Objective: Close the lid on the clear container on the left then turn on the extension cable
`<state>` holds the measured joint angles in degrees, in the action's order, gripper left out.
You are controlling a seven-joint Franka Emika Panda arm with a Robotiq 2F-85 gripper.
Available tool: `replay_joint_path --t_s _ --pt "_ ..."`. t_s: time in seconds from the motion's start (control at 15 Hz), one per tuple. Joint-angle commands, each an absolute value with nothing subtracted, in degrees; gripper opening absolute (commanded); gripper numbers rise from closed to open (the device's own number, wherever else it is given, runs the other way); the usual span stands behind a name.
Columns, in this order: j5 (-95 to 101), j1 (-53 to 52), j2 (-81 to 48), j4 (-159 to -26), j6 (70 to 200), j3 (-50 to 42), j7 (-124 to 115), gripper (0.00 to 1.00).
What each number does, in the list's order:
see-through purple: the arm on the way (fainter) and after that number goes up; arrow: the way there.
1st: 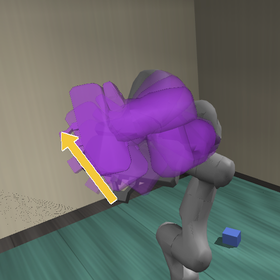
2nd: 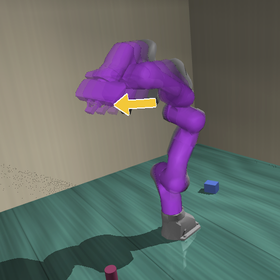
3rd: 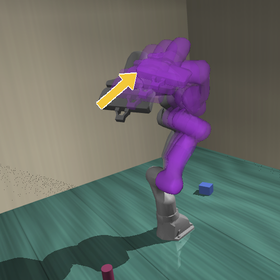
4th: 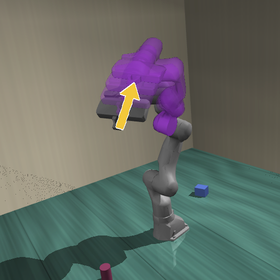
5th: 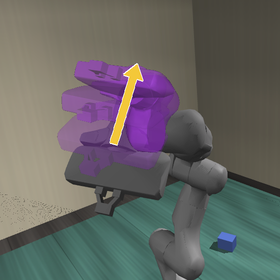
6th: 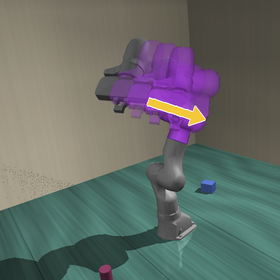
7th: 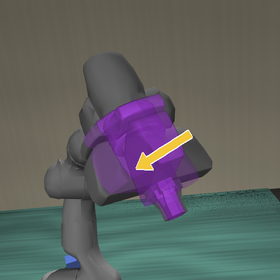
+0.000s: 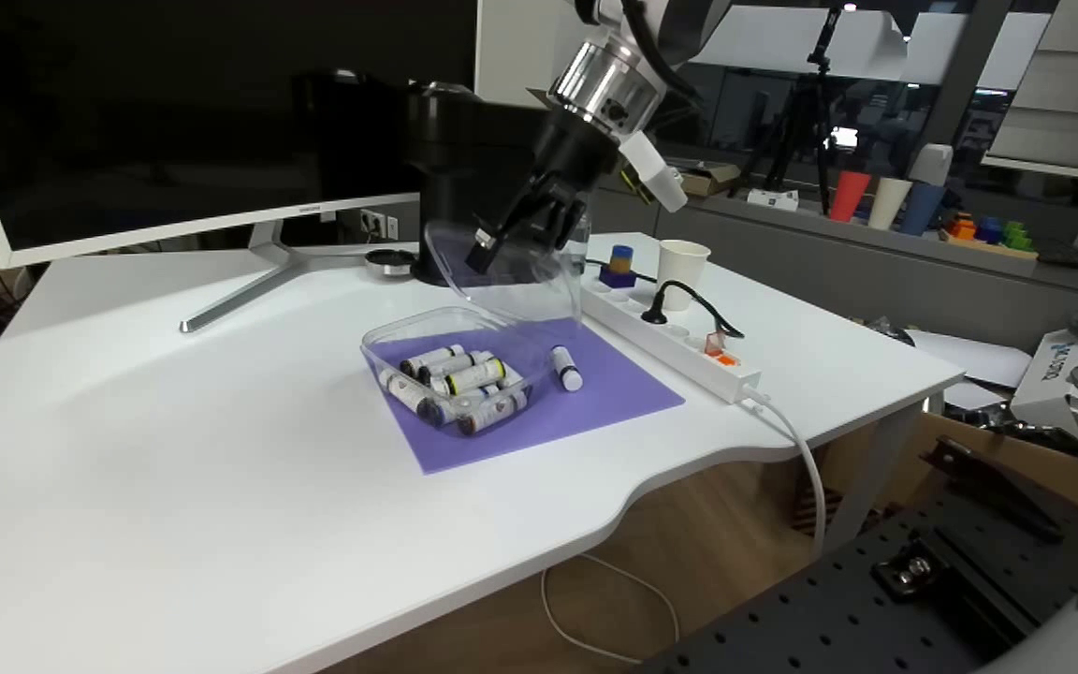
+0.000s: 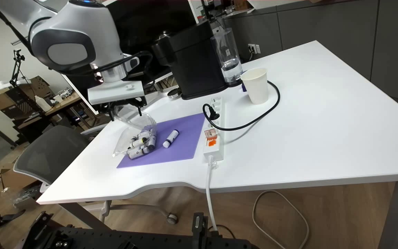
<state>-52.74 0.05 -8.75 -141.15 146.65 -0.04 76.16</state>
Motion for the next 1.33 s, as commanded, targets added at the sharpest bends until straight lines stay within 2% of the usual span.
replay_joint_path --t_s 0.0,0.33,0.73,1.27 --pt "-51.7 -0.3 -6.1 -142.5 150.5 1.9 75.3 1.0" --pt "-49.4 -0.5 -7.0 -141.7 152.9 3.0 72.6 1.0" --pt "-43.1 -1.4 -4.4 -143.6 153.7 2.1 58.2 1.0" --pt "-32.6 0.3 2.2 -144.7 140.1 1.4 40.9 1.0"
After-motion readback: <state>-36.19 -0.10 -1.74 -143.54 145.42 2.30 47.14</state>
